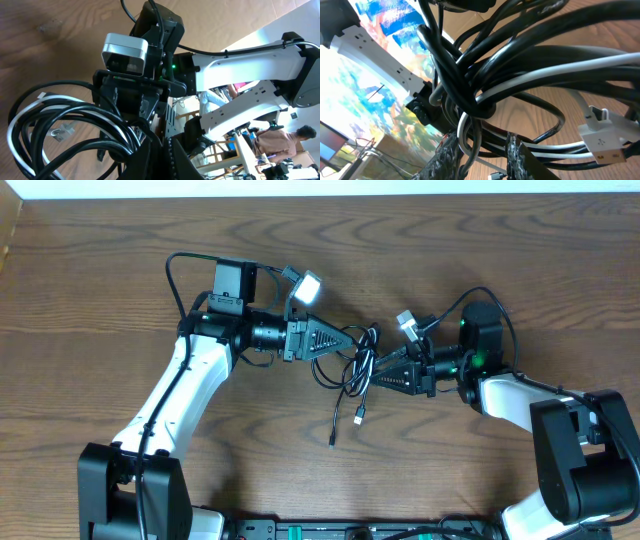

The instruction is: Untangle cables

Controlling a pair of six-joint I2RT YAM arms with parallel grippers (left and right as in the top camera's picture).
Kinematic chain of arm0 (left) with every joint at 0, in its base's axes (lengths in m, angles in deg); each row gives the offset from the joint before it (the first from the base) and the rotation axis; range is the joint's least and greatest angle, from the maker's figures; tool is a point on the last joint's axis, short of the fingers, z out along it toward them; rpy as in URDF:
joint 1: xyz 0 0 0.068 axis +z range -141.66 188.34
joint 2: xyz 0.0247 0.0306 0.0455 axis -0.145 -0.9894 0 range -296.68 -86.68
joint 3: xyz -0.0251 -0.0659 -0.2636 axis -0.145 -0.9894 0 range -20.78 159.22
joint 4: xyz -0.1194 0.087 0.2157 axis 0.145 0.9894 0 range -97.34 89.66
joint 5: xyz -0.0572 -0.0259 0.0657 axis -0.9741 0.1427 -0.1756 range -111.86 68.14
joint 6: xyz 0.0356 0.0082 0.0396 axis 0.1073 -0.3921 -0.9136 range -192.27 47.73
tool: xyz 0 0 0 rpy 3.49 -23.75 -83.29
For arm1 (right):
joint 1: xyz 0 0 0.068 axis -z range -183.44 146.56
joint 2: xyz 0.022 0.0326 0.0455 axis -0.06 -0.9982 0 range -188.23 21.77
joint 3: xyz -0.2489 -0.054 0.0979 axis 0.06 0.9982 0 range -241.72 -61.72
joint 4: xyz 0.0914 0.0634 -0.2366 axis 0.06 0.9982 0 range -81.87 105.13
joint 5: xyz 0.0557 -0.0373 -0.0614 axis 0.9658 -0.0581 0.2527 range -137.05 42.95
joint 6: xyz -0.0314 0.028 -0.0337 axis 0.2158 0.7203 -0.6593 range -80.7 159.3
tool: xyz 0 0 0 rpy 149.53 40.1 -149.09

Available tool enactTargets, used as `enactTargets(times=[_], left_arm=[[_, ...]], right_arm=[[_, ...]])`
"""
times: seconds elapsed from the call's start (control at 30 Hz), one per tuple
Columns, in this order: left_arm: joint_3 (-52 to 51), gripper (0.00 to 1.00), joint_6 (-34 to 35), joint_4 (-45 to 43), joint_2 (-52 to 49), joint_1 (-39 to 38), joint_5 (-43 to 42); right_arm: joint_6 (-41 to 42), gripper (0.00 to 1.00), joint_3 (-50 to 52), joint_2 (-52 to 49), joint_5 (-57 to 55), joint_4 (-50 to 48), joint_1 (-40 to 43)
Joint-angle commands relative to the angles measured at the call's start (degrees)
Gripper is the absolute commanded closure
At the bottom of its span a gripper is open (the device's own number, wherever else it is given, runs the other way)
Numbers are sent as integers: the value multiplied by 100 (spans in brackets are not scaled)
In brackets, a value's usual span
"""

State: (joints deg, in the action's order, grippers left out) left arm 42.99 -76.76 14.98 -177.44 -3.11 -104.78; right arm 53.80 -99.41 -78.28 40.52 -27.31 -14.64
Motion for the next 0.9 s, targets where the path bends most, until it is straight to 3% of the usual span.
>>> enactTargets(times=[0.0,0.87], left_arm=[[31,92,24,13,55,11,-426],[31,92,22,11,55,11,-426]], right_arm=[[24,72,-2,39,-20,-17,57],[133,72,-2,39,-4,-39,-149]])
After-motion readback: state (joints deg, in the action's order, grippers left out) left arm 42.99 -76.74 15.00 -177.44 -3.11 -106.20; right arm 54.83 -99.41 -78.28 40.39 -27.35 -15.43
